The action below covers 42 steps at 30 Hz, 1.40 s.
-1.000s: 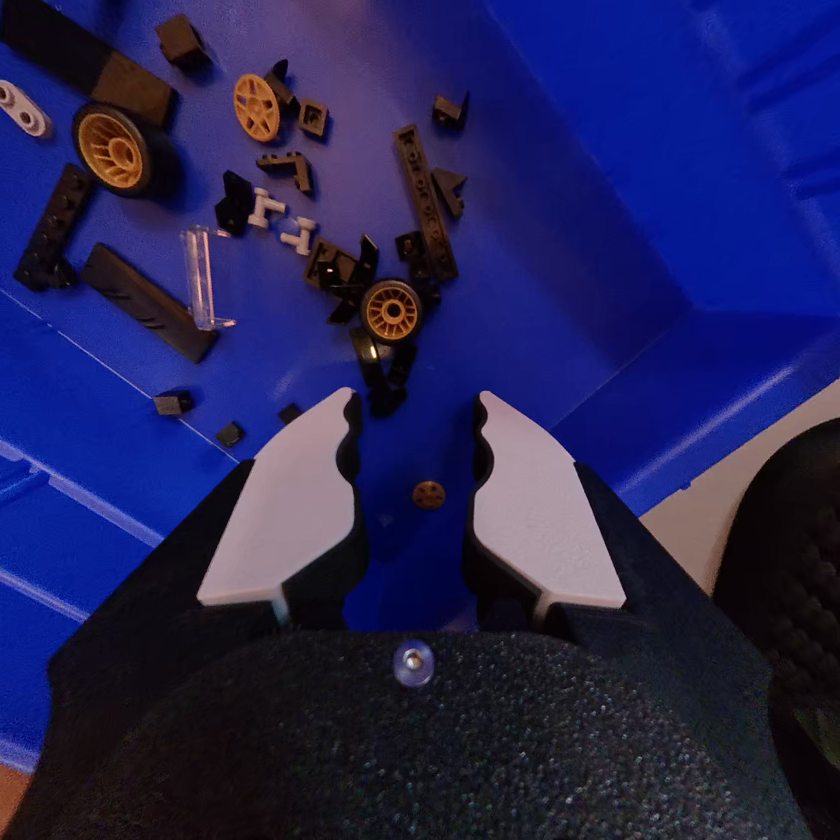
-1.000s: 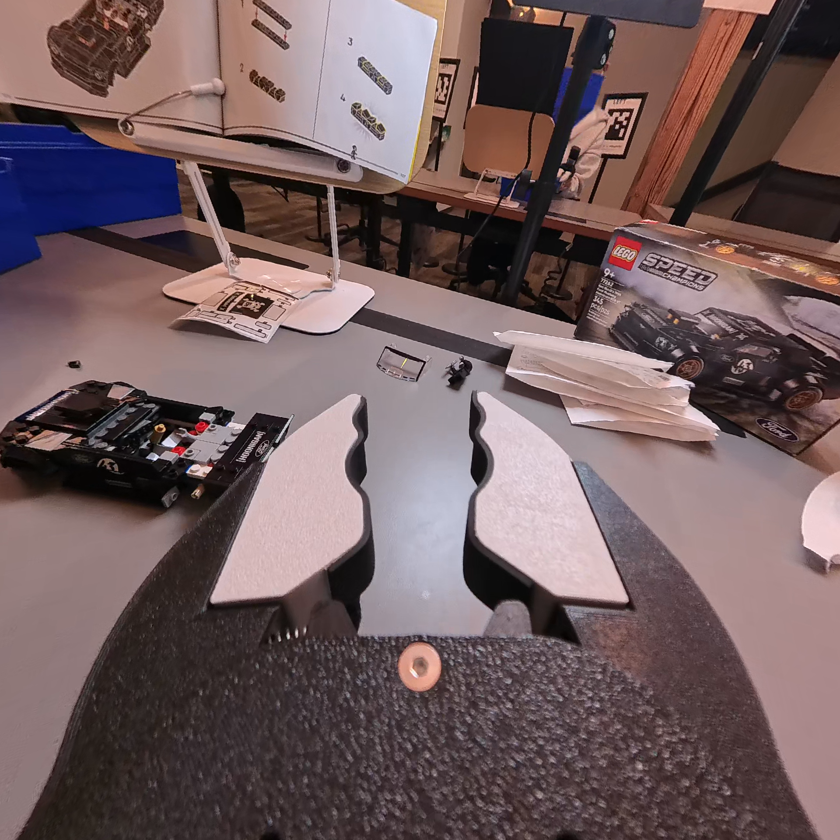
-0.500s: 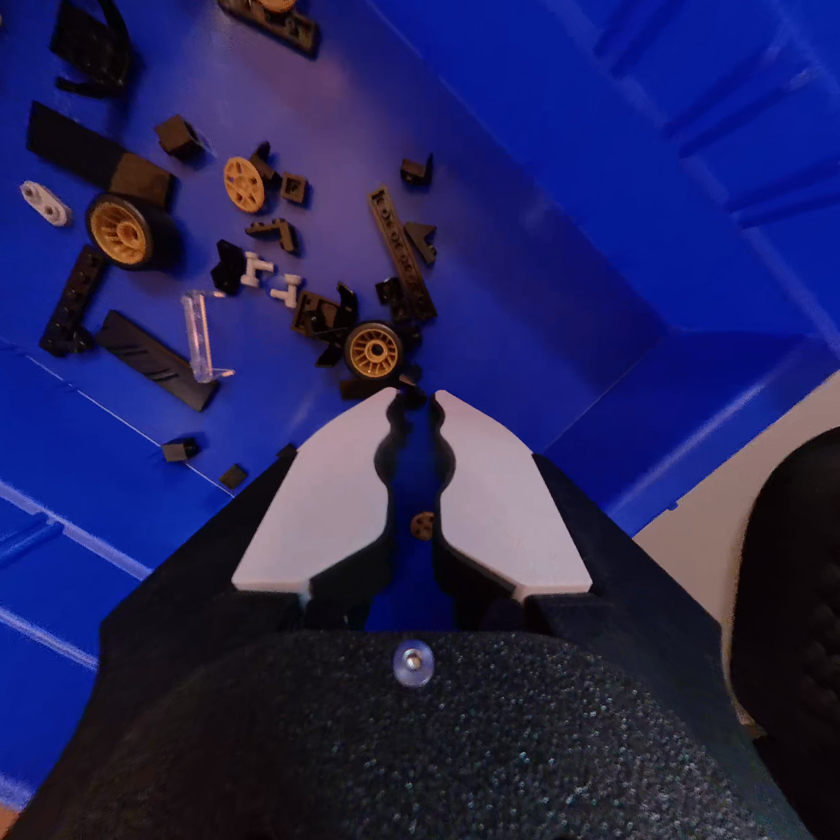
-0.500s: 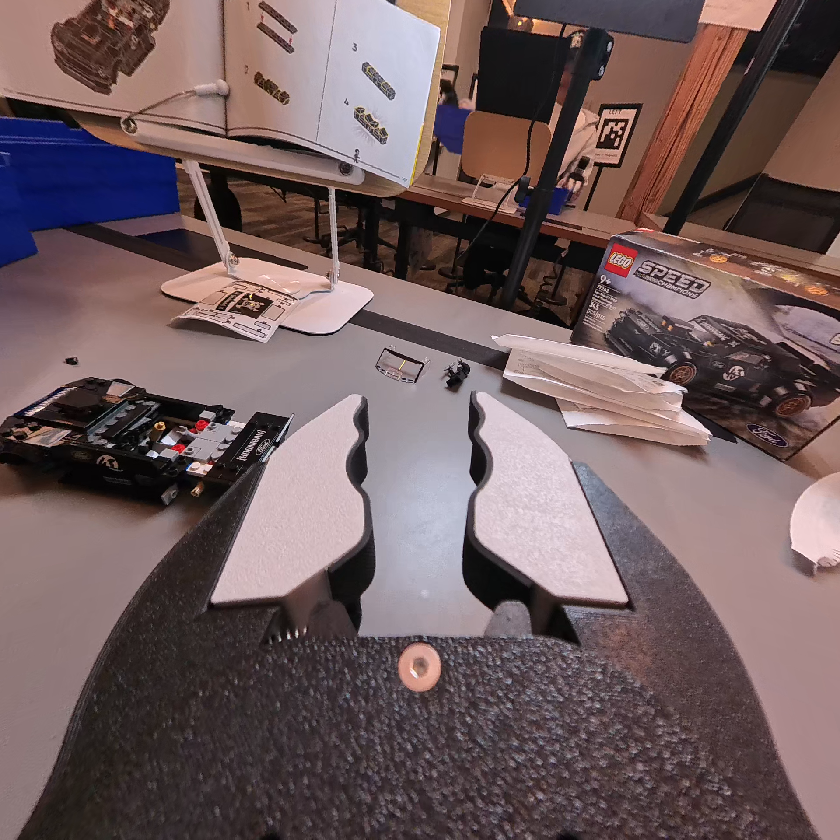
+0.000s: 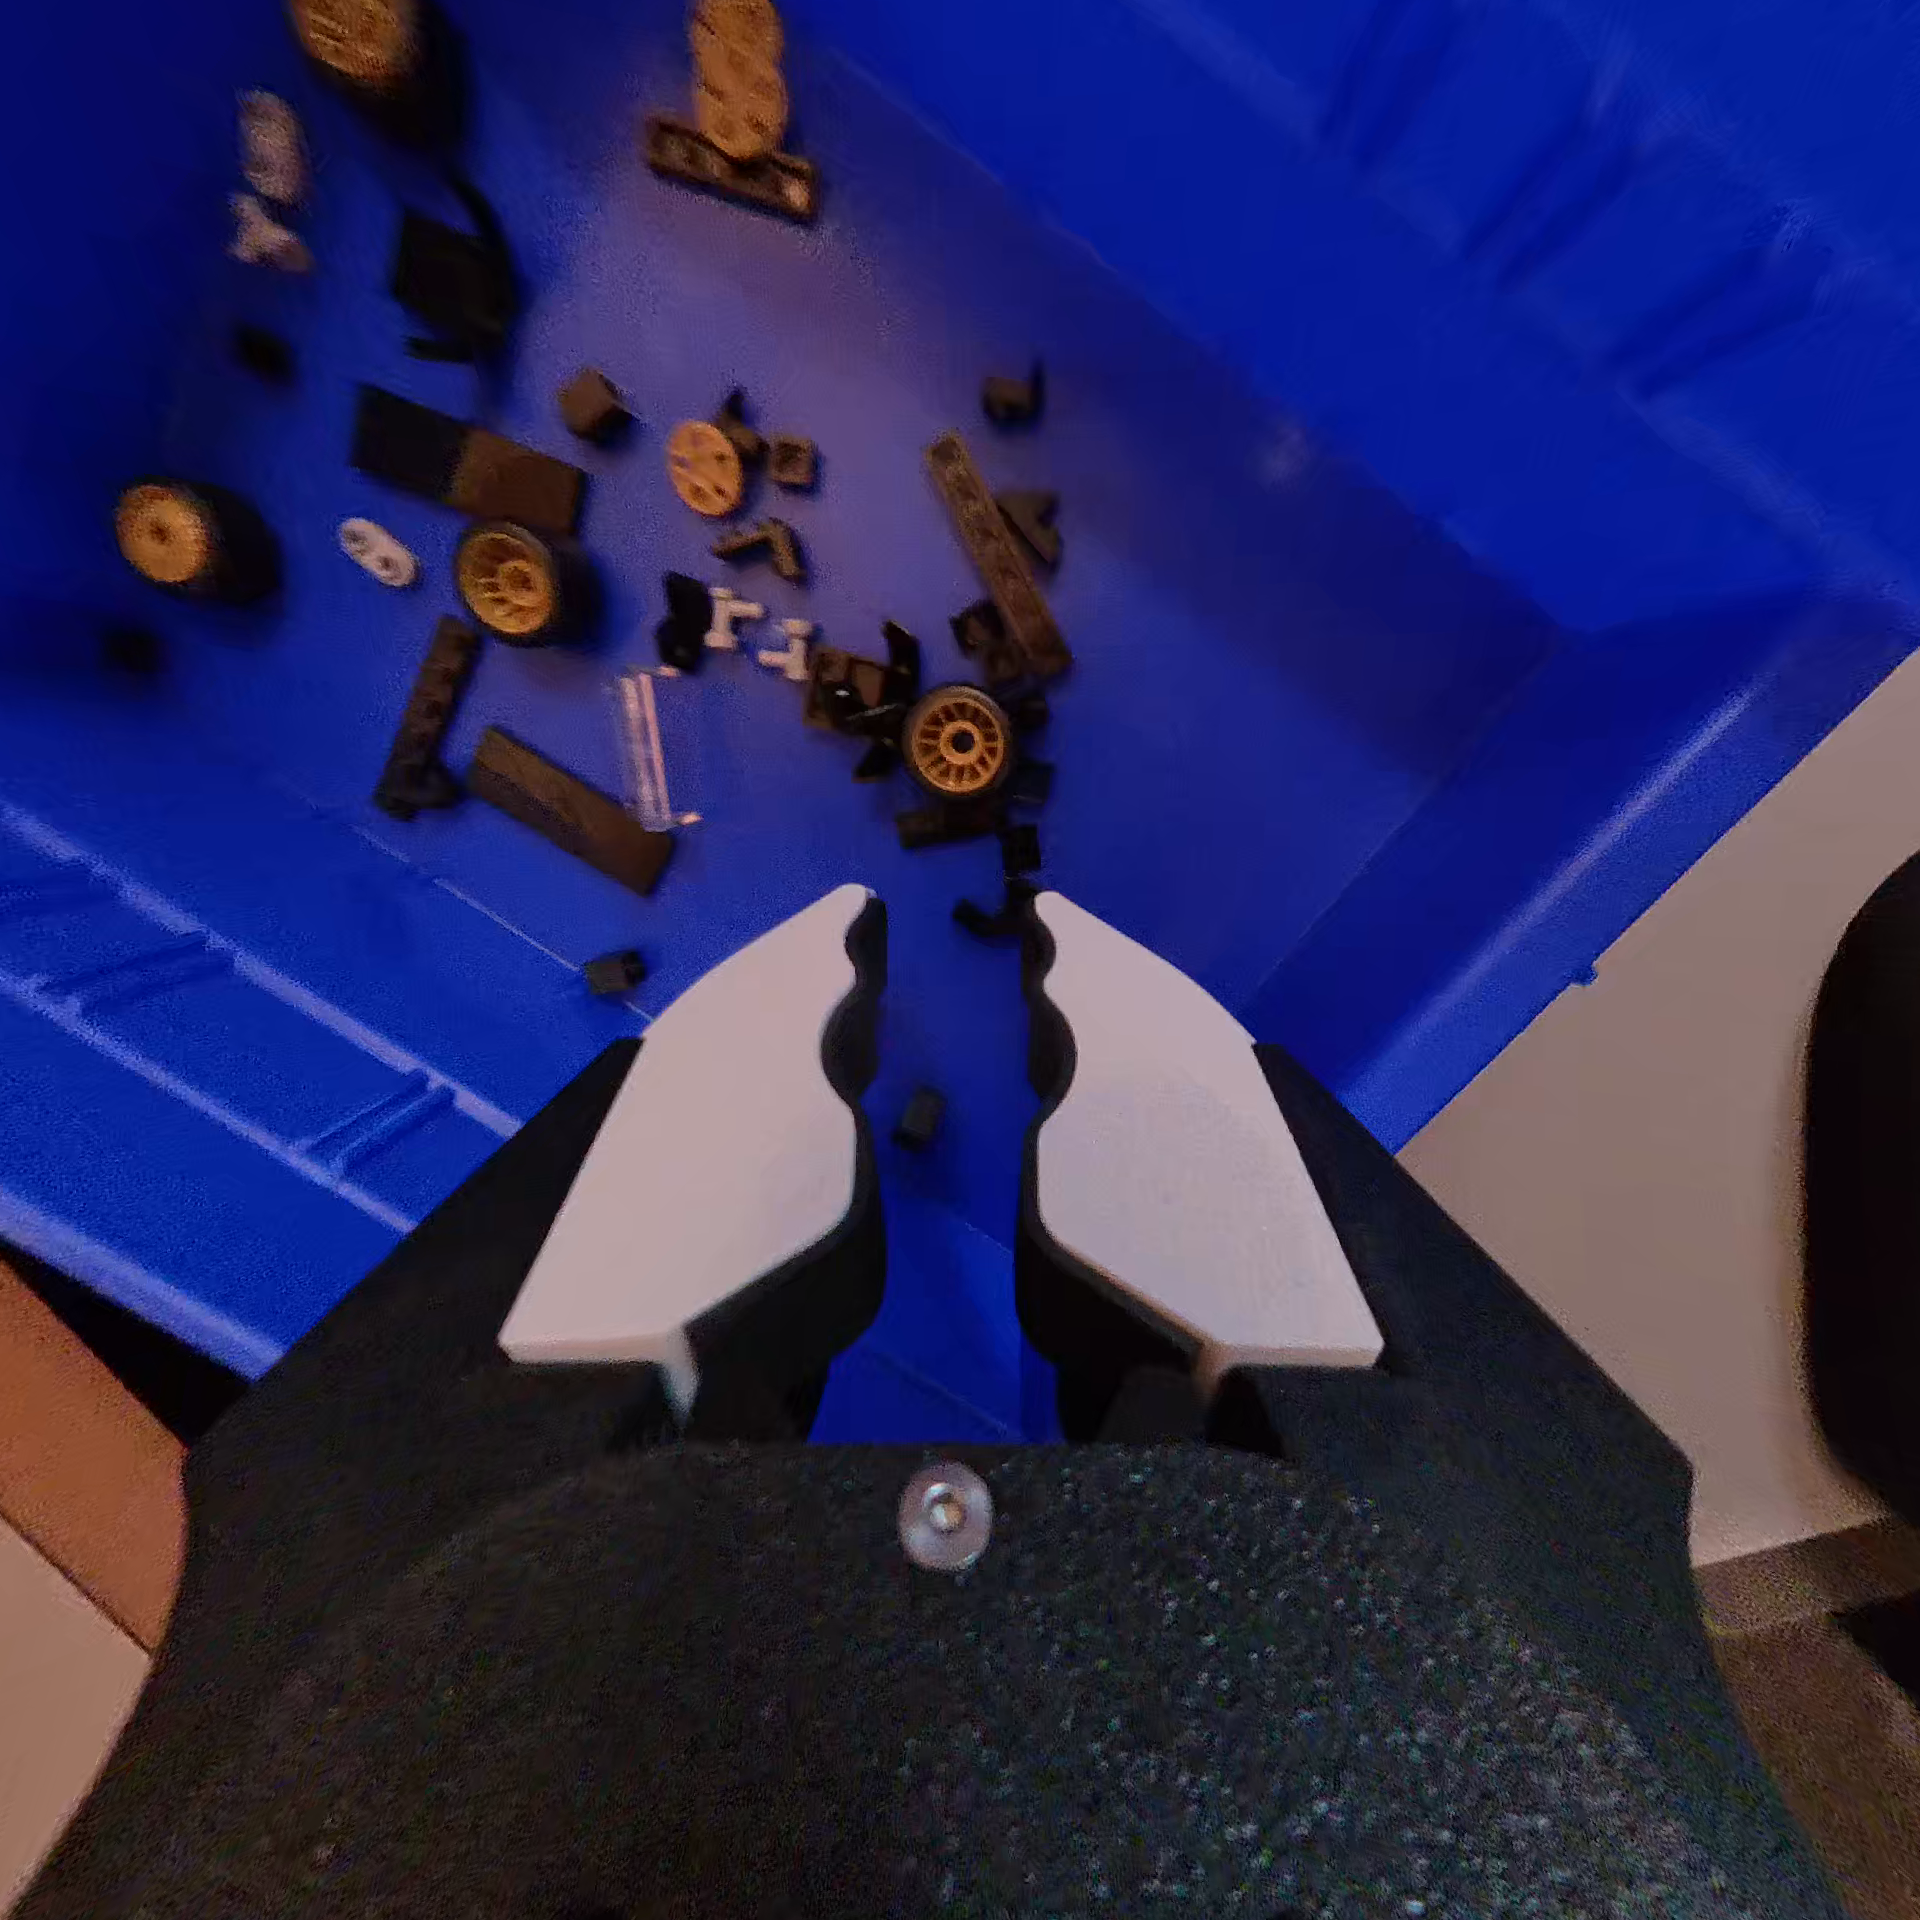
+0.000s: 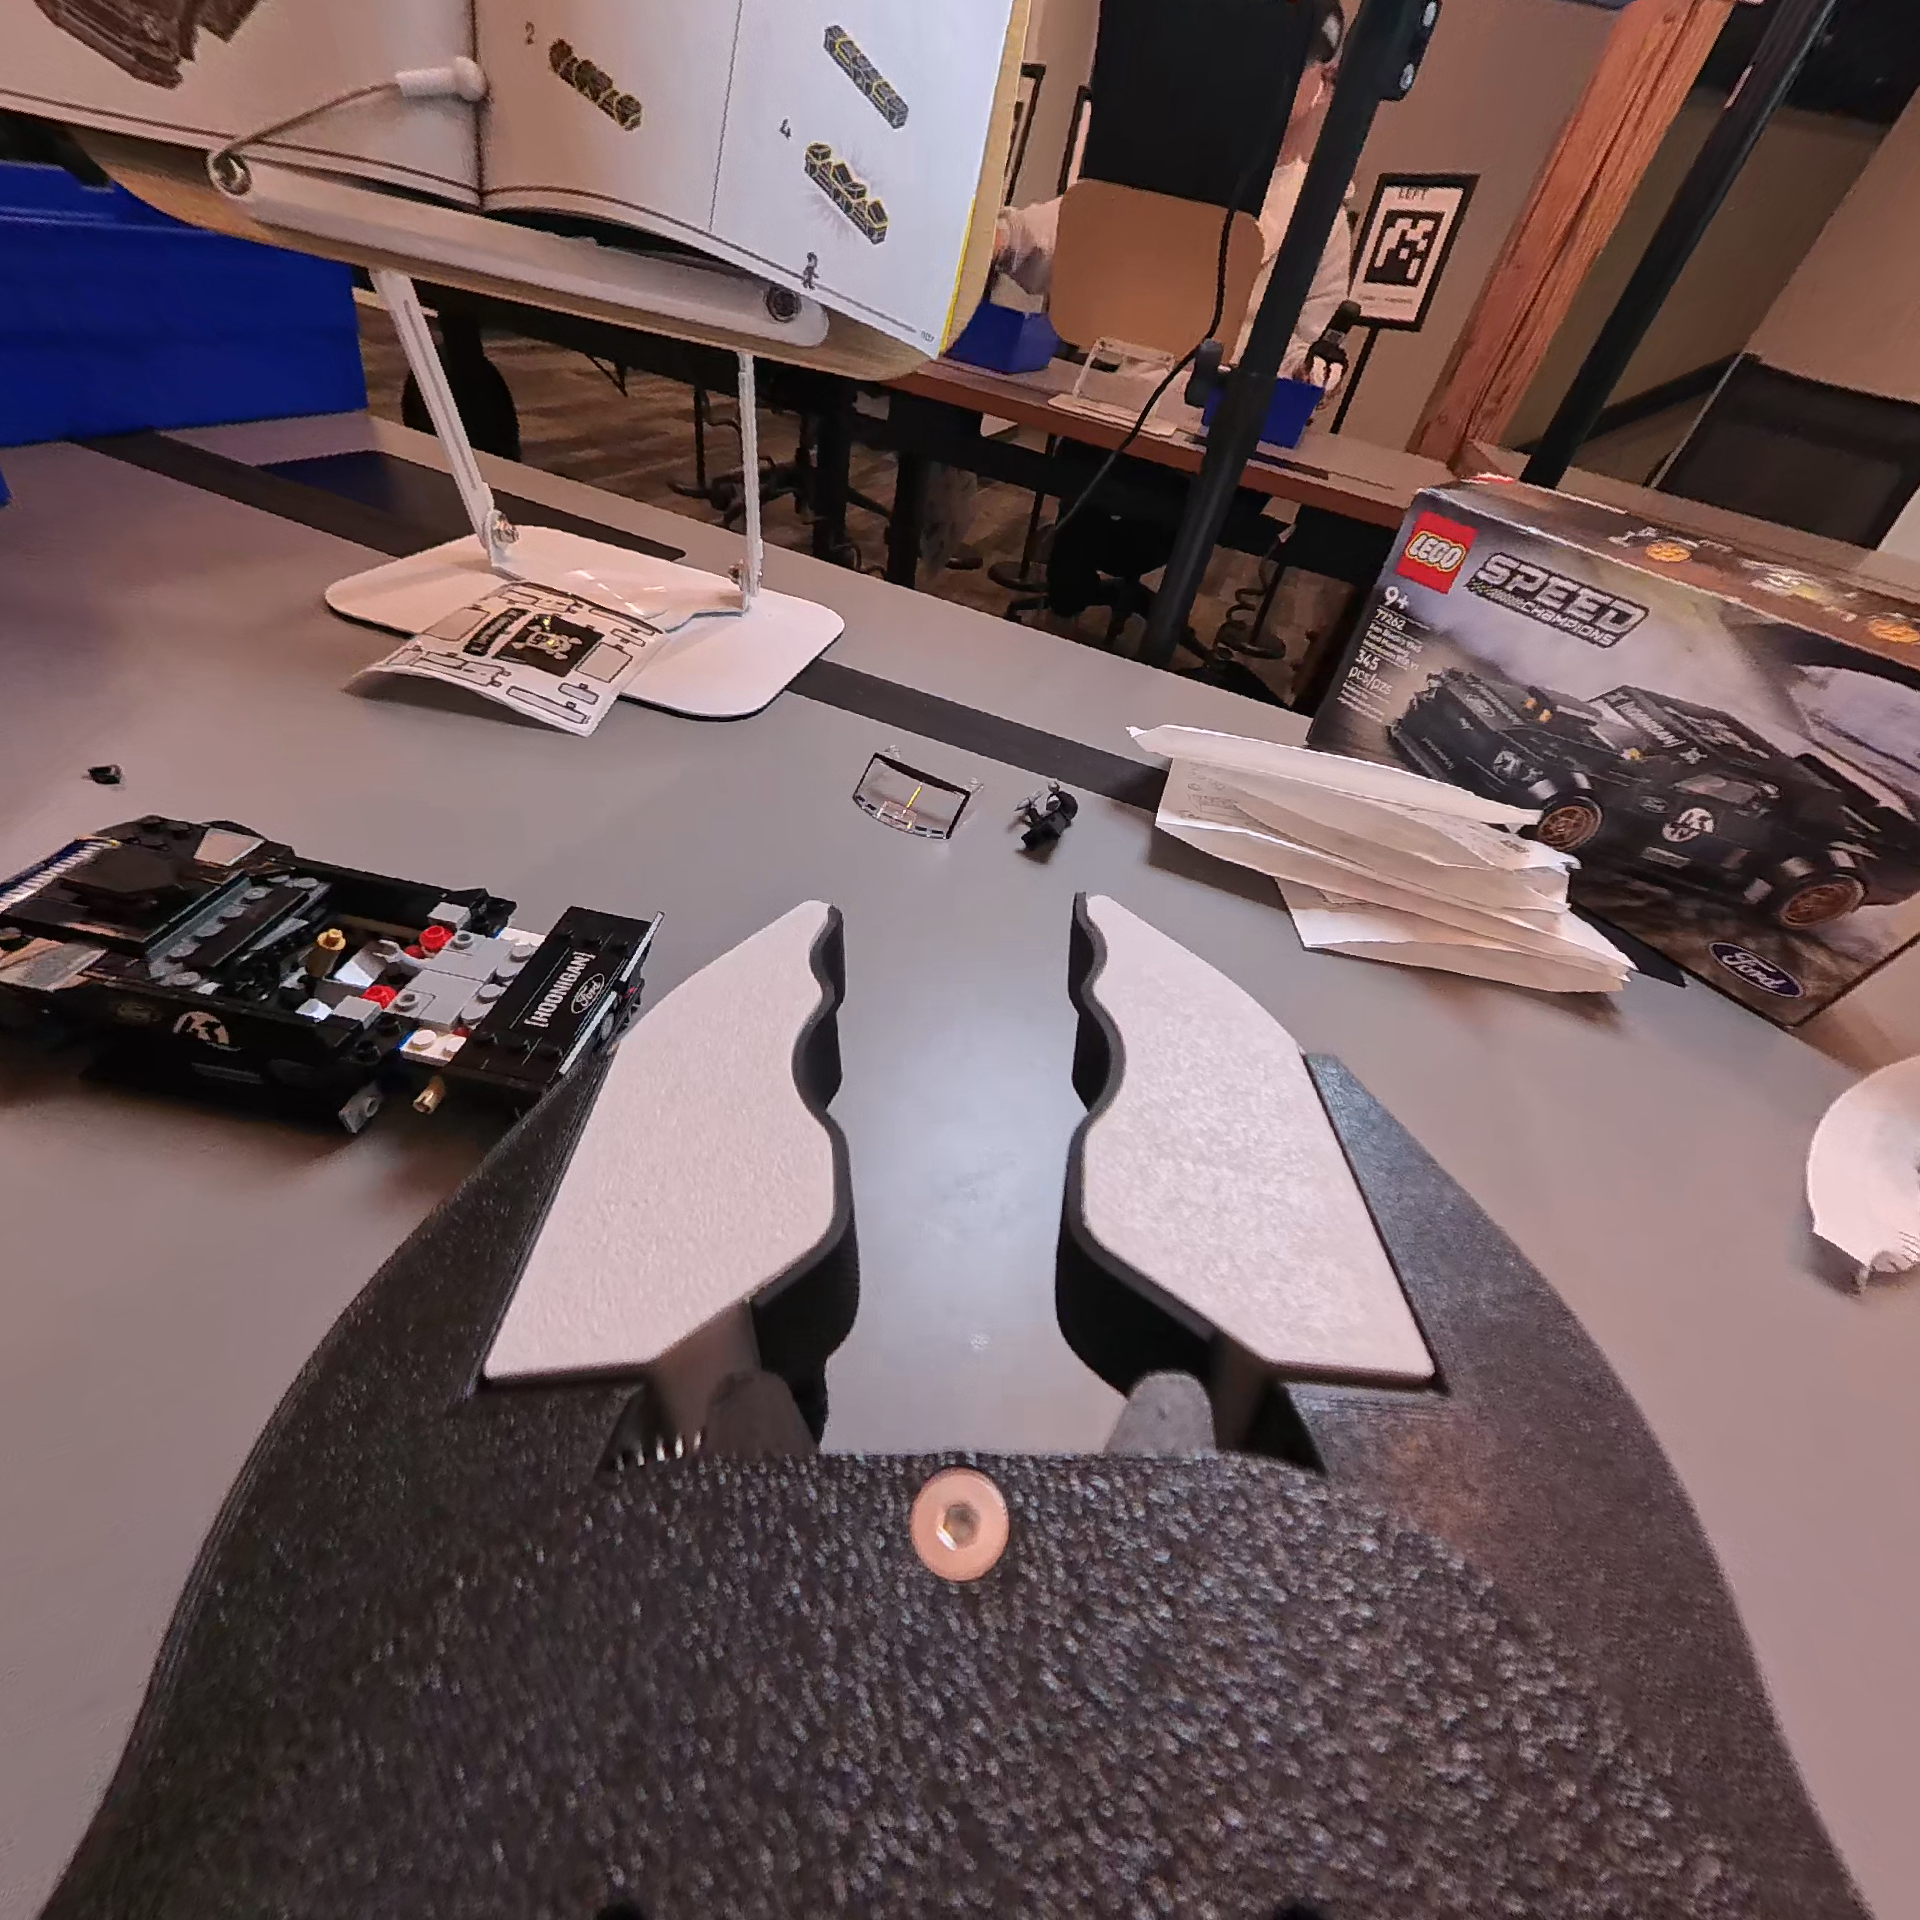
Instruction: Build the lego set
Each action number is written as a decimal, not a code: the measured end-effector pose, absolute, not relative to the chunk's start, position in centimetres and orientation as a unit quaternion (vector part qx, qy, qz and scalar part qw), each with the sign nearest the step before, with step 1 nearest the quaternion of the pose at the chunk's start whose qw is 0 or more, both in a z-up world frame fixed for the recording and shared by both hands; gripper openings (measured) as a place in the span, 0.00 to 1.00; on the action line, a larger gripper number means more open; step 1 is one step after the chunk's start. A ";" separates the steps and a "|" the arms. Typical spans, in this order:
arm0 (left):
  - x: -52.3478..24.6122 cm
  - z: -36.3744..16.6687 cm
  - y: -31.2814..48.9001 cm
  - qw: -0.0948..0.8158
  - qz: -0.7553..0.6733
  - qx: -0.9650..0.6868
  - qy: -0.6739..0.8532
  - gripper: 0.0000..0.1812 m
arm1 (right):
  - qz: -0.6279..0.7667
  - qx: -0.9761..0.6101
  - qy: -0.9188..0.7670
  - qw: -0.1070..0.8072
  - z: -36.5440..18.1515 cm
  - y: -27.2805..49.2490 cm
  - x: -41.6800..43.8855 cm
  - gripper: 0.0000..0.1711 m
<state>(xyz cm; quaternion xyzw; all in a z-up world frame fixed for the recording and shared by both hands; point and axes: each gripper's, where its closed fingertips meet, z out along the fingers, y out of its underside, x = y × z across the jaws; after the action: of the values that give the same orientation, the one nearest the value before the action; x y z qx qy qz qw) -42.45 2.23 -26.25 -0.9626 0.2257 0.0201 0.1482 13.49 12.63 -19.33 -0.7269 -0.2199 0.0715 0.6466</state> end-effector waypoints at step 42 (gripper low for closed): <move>-13.2 -14.0 4.2 0.482 -0.104 -0.746 0.447 0.05 | 0.096 -0.699 -0.204 0.679 -17.0 11.4 14.6 0.24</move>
<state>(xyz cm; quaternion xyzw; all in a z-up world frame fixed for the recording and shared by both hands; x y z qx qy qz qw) -13.21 4.19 -14.02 -0.7462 0.4474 -0.1039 0.4818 14.58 11.39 -17.00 -0.6988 -0.2045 0.0959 0.6787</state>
